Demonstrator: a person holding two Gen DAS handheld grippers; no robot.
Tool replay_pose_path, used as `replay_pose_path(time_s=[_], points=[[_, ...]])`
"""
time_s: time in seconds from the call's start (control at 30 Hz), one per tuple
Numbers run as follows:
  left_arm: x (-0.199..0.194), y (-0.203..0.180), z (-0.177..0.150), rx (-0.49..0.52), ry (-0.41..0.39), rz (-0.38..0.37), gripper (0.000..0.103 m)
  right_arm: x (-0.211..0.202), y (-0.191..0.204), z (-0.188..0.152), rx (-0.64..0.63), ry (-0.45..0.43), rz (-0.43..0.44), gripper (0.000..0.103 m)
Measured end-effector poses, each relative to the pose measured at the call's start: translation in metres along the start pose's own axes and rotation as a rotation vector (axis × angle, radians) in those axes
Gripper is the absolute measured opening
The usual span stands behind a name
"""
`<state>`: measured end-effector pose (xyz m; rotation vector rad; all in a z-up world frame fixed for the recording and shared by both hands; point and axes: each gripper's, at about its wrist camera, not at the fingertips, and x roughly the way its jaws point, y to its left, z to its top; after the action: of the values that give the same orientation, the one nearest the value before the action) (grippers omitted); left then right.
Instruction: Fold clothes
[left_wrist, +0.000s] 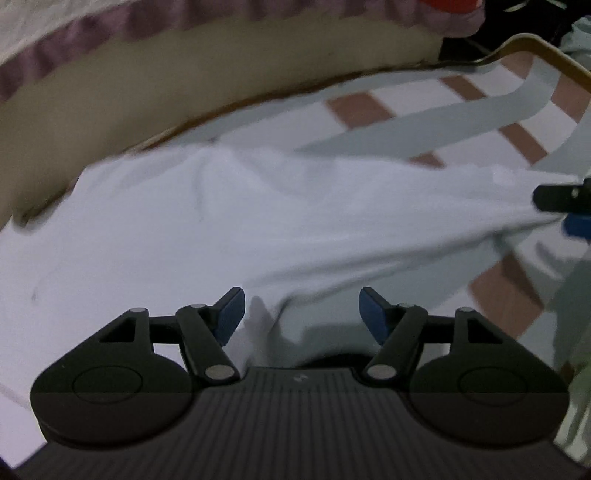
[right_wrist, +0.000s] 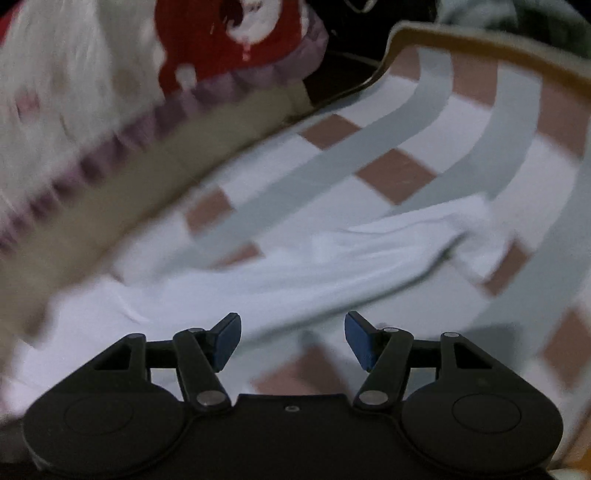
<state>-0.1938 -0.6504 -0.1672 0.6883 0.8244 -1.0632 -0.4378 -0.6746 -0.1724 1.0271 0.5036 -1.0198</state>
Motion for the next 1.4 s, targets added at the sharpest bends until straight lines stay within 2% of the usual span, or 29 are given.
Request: replay_pose_path(time_s=[0.03, 0.1, 0.23, 0.4, 0.5, 0.53, 0.6, 0.7, 0.73, 0.93, 0.97, 1.07, 1.1, 1.17, 1.23, 1.33, 1.4], points=[[0.003, -0.005, 0.005, 0.030, -0.016, 0.010, 0.068, 0.004, -0.005, -0.001, 0.039, 0.009, 0.012, 0.068], [0.010, -0.014, 0.014, 0.072, -0.041, 0.016, 0.068, 0.014, -0.012, -0.006, 0.096, 0.019, -0.029, 0.068], [0.027, -0.024, 0.028, 0.076, -0.059, -0.021, 0.068, 0.032, -0.009, -0.005, 0.115, 0.046, -0.048, 0.068], [0.038, -0.028, 0.030, 0.026, -0.032, -0.052, 0.068, 0.052, -0.007, 0.004, 0.122, 0.062, -0.038, 0.068], [0.047, -0.029, 0.026, 0.019, -0.008, -0.036, 0.068, 0.063, -0.012, 0.009, 0.149, 0.069, -0.034, 0.070], [0.050, -0.029, 0.025, 0.015, -0.004, -0.028, 0.073, 0.061, -0.013, 0.009, 0.150, 0.051, -0.032, 0.071], [0.053, -0.026, 0.025, -0.006, -0.019, -0.047, 0.074, 0.061, -0.009, 0.005, 0.138, 0.022, -0.046, 0.072], [0.055, -0.024, 0.024, -0.043, -0.025, -0.087, 0.076, 0.068, 0.006, 0.002, 0.076, 0.001, -0.082, 0.084], [0.055, -0.023, 0.023, -0.057, -0.027, -0.090, 0.076, 0.070, 0.009, 0.003, 0.060, -0.006, -0.091, 0.085], [0.053, -0.023, 0.023, -0.043, -0.014, -0.112, 0.076, 0.076, 0.016, 0.004, 0.033, -0.042, -0.119, 0.085], [0.053, -0.021, 0.024, -0.055, -0.014, -0.112, 0.076, 0.079, 0.021, 0.004, -0.017, -0.043, -0.138, 0.085], [0.053, -0.013, 0.023, -0.112, -0.012, -0.130, 0.077, 0.092, 0.040, 0.003, -0.219, -0.039, -0.214, 0.074], [0.053, -0.011, 0.024, -0.122, -0.007, -0.134, 0.077, 0.094, 0.046, 0.002, -0.274, -0.036, -0.223, 0.067], [0.053, -0.011, 0.025, -0.116, -0.004, -0.132, 0.077, 0.097, 0.056, -0.002, -0.378, -0.029, -0.227, 0.042], [0.053, -0.010, 0.026, -0.119, -0.003, -0.129, 0.077, 0.096, 0.055, 0.001, -0.364, -0.016, -0.184, 0.020], [0.052, -0.007, 0.026, -0.129, -0.013, -0.126, 0.077, 0.090, 0.047, 0.006, -0.291, -0.017, -0.113, 0.013], [0.051, -0.006, 0.026, -0.117, -0.023, -0.115, 0.077, 0.083, 0.041, 0.010, -0.225, -0.021, -0.056, 0.013]])
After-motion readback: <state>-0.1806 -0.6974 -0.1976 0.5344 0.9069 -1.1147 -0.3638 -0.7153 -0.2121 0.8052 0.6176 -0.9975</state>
